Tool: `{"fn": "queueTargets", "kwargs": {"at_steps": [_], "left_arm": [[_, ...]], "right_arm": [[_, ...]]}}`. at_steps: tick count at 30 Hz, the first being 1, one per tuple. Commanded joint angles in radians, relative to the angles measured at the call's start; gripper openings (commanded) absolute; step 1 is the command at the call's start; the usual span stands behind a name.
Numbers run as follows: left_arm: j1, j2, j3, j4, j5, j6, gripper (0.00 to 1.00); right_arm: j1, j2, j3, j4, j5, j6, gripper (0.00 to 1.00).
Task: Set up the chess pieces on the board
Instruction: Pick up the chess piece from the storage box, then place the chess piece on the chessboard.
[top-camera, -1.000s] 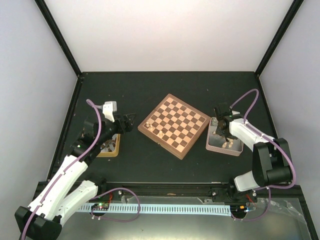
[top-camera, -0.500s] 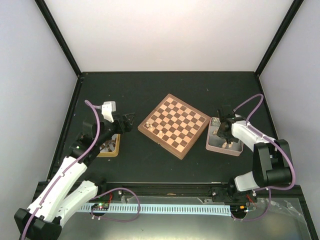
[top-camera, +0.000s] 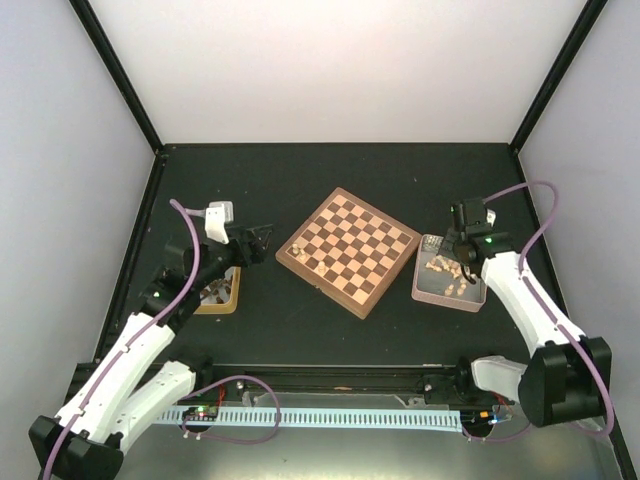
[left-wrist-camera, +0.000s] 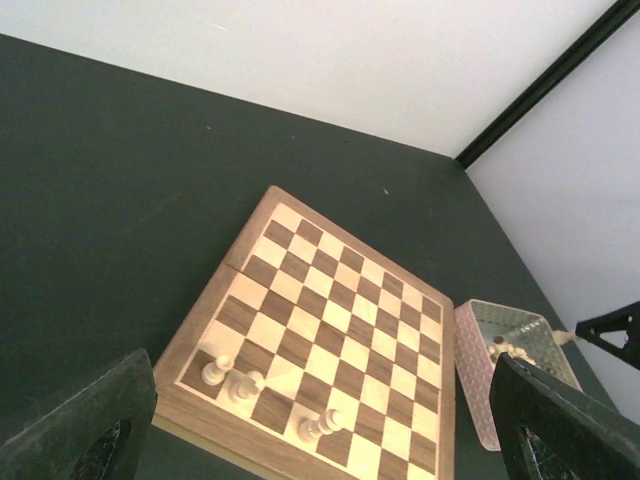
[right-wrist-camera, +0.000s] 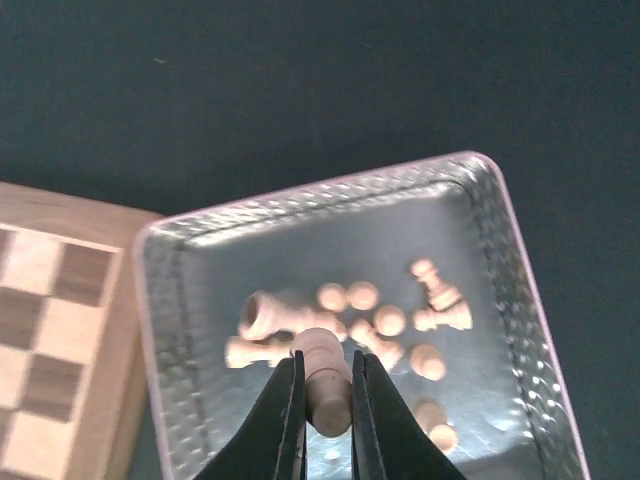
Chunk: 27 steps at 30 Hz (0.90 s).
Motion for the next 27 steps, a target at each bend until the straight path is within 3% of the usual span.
{"fn": "queueTargets", "kwargs": {"at_steps": [1, 5, 9, 16, 27], "left_arm": [[0.009, 0.021, -0.002, 0.061, 0.07, -0.036, 0.93], [0.008, 0.03, -0.001, 0.056, 0.078, -0.048, 0.93], [0.009, 0.026, -0.005, 0.043, 0.065, -0.056, 0.93], [0.009, -0.001, -0.019, 0.019, 0.003, -0.081, 0.93], [0.009, -0.03, -0.022, -0.011, -0.033, -0.066, 0.93]], "right_arm": [[0.006, -0.044, 0.044, -0.028, -0.128, -0.052, 0.01], [0.078, -0.049, 0.059, -0.005, -0.22, -0.063, 0.01], [0.223, -0.014, 0.067, 0.064, -0.262, -0.042, 0.02], [0.547, 0.247, 0.158, 0.119, -0.218, -0.001, 0.02], [0.749, 0.531, 0.401, 0.068, -0.11, 0.014, 0.03]]}}
